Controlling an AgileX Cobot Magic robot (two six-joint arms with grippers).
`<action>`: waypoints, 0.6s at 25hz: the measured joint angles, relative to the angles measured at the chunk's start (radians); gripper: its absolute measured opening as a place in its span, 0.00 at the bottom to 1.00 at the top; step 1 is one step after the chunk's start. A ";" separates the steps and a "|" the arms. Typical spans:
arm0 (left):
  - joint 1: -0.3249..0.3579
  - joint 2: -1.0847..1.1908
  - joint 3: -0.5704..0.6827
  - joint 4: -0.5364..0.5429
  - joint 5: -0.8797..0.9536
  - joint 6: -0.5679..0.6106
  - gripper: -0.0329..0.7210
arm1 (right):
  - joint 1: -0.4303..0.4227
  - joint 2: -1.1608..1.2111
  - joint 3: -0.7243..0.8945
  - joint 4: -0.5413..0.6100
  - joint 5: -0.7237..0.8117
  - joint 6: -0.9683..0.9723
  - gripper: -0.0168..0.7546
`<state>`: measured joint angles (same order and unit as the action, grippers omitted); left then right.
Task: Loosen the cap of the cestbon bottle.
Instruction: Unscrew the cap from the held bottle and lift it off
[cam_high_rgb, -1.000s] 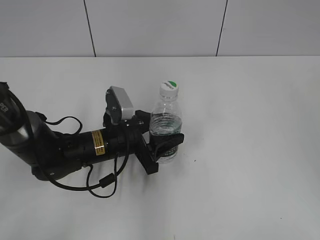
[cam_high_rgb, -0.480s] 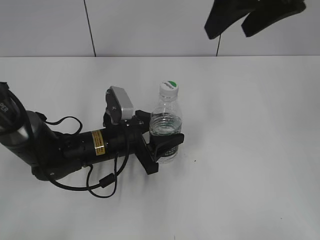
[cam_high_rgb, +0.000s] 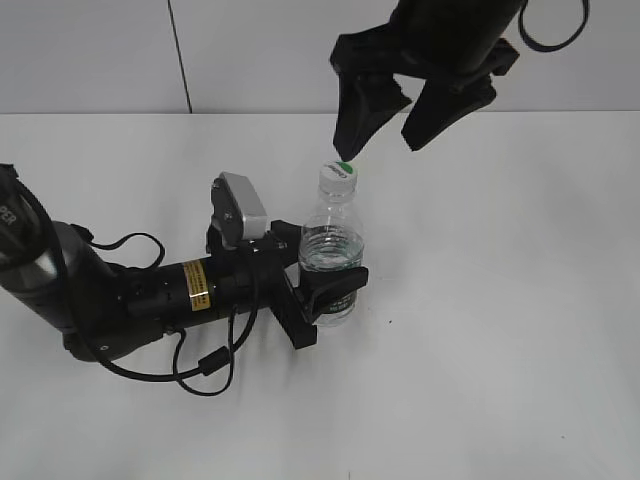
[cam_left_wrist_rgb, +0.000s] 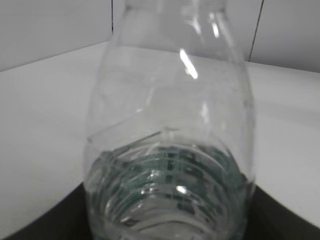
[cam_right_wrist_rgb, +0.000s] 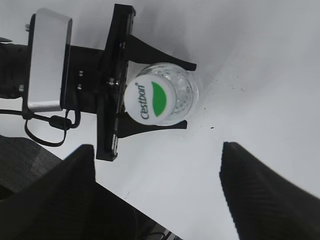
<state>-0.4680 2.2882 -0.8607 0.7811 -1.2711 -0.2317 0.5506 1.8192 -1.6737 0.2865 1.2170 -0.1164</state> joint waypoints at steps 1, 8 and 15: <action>0.000 0.000 0.000 0.000 0.000 0.000 0.58 | 0.009 0.010 -0.007 0.000 0.000 0.001 0.79; 0.000 0.000 0.000 0.001 -0.001 0.000 0.58 | 0.044 0.081 -0.063 -0.003 0.001 0.001 0.79; 0.000 0.000 0.000 0.000 -0.001 0.000 0.58 | 0.045 0.125 -0.075 -0.009 0.002 0.001 0.79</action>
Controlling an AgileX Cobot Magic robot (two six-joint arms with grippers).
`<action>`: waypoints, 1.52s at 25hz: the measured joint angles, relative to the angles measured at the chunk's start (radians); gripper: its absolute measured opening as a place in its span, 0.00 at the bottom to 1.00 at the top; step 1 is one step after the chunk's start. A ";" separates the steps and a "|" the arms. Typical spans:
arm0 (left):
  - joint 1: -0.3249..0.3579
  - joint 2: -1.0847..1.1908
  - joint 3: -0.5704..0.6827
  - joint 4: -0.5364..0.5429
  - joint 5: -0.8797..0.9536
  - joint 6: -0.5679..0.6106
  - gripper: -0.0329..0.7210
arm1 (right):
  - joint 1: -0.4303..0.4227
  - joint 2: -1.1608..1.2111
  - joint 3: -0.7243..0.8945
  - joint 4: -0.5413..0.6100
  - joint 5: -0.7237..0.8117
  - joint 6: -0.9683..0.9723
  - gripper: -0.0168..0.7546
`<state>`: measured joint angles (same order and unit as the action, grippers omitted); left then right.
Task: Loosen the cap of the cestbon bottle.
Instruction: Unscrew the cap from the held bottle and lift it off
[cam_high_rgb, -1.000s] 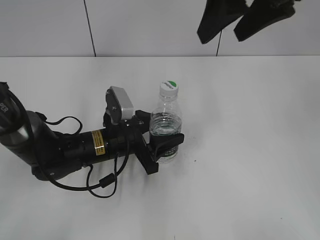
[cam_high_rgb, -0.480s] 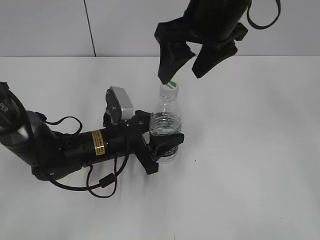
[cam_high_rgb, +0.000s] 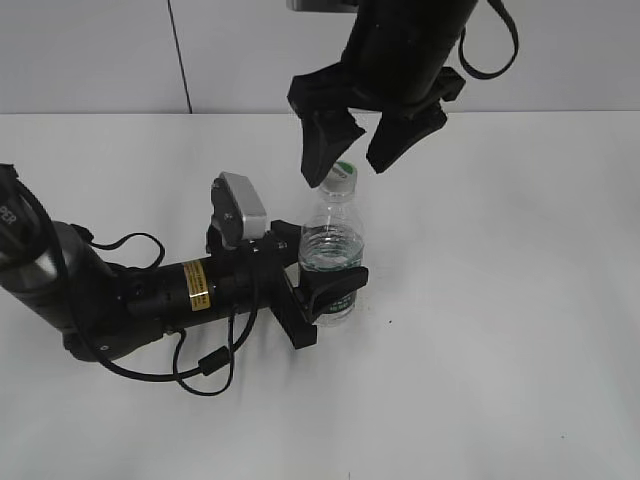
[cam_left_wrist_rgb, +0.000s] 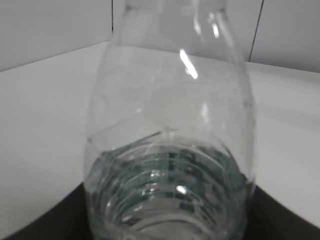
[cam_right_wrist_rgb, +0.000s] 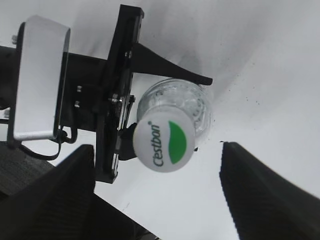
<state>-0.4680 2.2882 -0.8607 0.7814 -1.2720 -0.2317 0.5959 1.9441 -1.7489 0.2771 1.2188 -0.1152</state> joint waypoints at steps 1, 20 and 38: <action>0.000 0.000 0.000 0.000 0.000 0.000 0.58 | 0.000 0.007 -0.004 0.000 0.000 0.000 0.79; 0.000 0.000 0.000 -0.005 0.000 0.000 0.58 | 0.000 0.045 -0.031 -0.011 0.001 -0.001 0.75; 0.000 0.000 0.000 -0.008 0.002 -0.001 0.58 | 0.000 0.045 -0.032 -0.016 0.001 -0.103 0.40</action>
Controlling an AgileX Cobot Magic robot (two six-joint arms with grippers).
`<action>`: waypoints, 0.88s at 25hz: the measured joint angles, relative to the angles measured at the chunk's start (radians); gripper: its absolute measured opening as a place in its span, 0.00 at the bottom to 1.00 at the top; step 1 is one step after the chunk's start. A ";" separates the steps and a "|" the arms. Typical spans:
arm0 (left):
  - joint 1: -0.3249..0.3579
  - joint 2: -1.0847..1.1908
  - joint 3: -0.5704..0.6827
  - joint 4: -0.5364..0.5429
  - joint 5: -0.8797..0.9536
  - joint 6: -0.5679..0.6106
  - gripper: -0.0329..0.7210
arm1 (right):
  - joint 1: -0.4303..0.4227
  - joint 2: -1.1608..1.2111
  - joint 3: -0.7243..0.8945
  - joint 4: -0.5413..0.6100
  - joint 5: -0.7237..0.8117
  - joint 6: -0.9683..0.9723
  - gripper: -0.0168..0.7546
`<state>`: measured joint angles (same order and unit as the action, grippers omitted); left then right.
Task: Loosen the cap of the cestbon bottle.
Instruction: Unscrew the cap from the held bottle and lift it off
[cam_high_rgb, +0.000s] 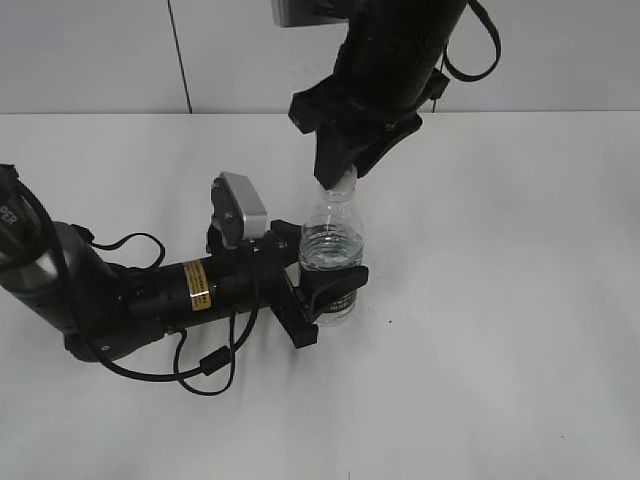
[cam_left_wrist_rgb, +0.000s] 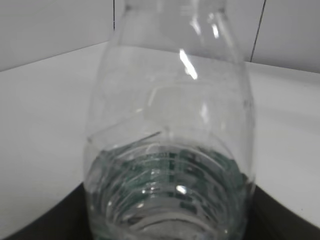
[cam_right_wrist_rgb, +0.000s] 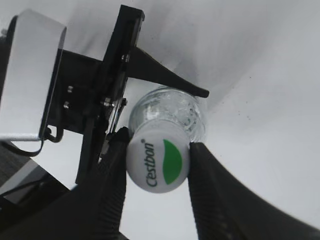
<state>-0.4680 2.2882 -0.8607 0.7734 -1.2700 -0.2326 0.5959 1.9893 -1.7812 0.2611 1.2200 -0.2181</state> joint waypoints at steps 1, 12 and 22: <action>0.000 0.000 0.000 0.000 0.000 0.000 0.58 | 0.000 0.000 0.000 -0.001 0.000 -0.028 0.40; 0.000 0.000 0.000 -0.001 0.001 0.000 0.58 | 0.000 0.000 -0.002 -0.011 0.000 -0.751 0.40; 0.000 0.000 -0.002 -0.005 0.003 -0.003 0.58 | 0.005 -0.003 -0.005 -0.059 -0.001 -1.228 0.40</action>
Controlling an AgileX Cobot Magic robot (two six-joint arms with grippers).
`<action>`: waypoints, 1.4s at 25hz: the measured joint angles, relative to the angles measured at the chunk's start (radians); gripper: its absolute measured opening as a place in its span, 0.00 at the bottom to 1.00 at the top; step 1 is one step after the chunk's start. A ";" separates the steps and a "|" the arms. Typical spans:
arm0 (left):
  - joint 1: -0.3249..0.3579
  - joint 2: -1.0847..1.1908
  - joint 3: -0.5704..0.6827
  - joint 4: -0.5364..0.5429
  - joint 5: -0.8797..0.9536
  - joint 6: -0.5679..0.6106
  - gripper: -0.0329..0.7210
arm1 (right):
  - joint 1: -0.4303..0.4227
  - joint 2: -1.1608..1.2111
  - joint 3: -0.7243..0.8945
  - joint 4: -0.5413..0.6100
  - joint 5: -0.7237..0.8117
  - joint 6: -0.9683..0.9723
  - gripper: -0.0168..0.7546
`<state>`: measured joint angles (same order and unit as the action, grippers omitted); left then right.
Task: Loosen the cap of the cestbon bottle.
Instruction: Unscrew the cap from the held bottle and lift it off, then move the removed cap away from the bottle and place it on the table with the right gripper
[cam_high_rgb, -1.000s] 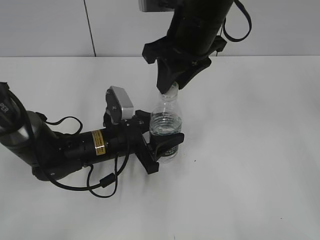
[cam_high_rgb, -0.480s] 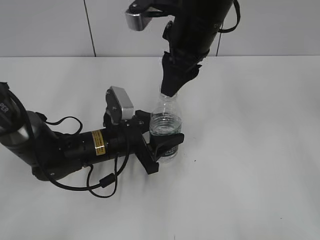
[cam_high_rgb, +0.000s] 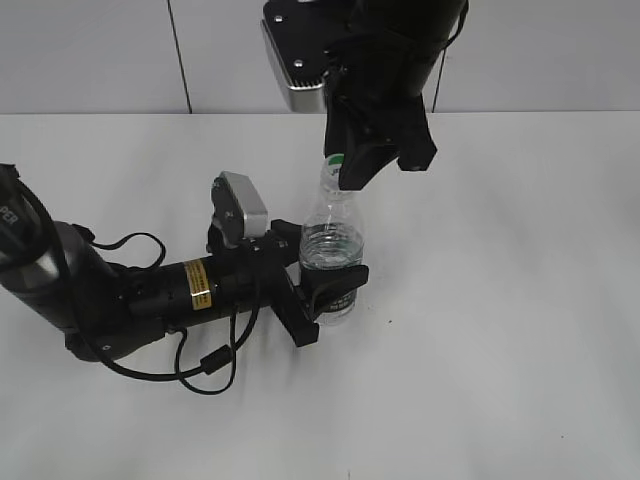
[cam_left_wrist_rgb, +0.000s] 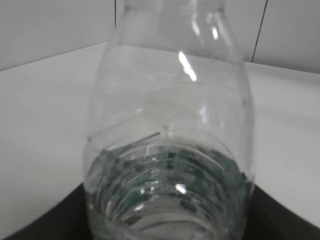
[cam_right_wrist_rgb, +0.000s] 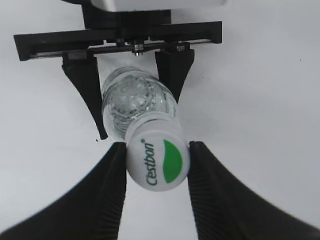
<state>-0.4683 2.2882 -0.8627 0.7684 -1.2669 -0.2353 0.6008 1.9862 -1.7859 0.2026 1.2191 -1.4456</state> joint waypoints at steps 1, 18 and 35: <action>0.000 0.000 0.000 -0.001 0.000 -0.001 0.58 | 0.000 -0.001 0.000 -0.002 0.000 -0.012 0.40; 0.000 0.000 0.000 0.001 -0.001 -0.002 0.58 | 0.001 -0.177 0.001 0.023 0.001 0.606 0.40; 0.000 0.000 0.000 -0.002 -0.001 -0.002 0.58 | -0.168 -0.189 0.101 -0.261 0.001 1.473 0.40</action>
<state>-0.4683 2.2882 -0.8627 0.7666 -1.2678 -0.2378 0.4333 1.7974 -1.6853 -0.0588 1.2199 0.0272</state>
